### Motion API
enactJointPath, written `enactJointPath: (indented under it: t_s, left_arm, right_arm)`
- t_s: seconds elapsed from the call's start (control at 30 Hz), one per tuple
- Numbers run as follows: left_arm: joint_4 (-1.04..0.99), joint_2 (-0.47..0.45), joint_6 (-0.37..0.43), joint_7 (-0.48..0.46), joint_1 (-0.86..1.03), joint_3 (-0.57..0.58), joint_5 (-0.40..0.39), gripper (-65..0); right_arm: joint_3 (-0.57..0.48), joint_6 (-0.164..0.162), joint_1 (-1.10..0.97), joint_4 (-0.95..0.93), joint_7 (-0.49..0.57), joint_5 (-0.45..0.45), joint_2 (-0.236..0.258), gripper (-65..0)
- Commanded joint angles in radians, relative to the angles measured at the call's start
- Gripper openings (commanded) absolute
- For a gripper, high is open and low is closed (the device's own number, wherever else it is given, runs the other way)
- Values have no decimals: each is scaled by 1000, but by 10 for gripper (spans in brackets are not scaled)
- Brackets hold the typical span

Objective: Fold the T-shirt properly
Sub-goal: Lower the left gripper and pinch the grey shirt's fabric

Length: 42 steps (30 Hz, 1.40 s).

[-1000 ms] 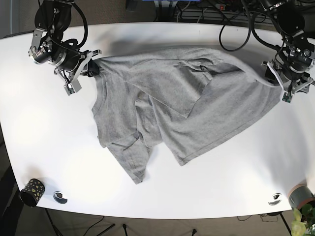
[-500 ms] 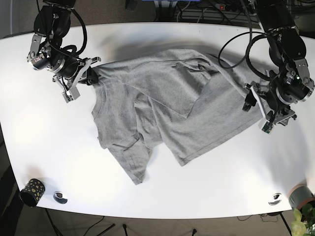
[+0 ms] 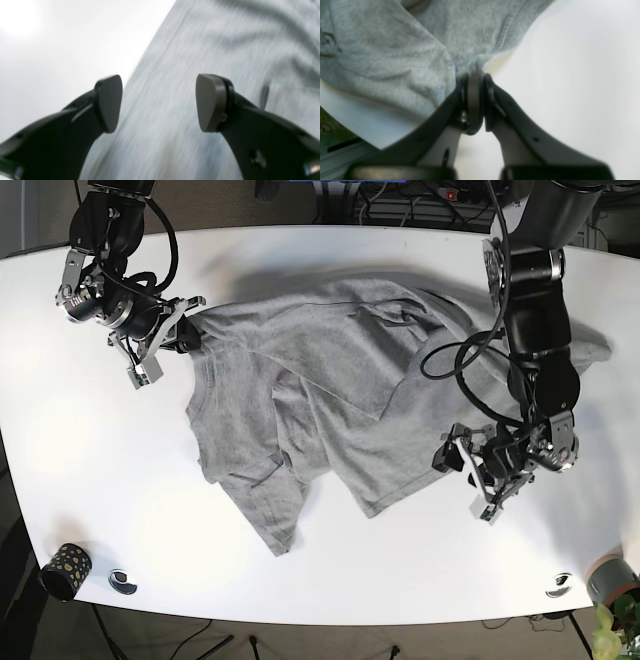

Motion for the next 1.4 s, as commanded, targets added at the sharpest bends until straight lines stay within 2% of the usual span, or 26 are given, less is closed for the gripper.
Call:
enactJointPath:
  t_s: [0.0,0.23,0.4,0.6,0.7,0.83,0.97,1.13,1.37]
  left_arm:
    - [-121,-11,-1,-84,-95,16,-15,-229]
    - [-434,-9,-1,-287,-242,79,-15,-229]
    - [-541,-11,-1,-383,-270,170,-15,-228]
    - [-541,-11,-1,-394,-264,315,-13,-229]
    - [-541,-17,2,-394,-256,348,-13,-229]
    - [-540,-44,32,-403,-241,351,-15,-229]
    - [-540,-70,100,-435,-235,358,-12,-229]
    - [-540,-109,112,-446,-233,415,-13,-229]
    - [-545,-141,112,-460,-203,417,-13,-228]
  right_arm:
    - [4,5,8,17,18,20,13,-650]
    - [4,5,8,17,18,20,13,-650]
    - [4,5,8,17,18,26,5,-650]
    - [7,5,8,17,18,21,-19,-650]
    - [4,5,8,17,18,24,-19,-650]
    - [4,5,8,17,18,24,-19,-650]
    - [4,5,8,17,18,24,-19,-650]
    - [3,5,9,17,18,24,-19,-650]
    - [3,5,9,17,18,23,-19,-650]
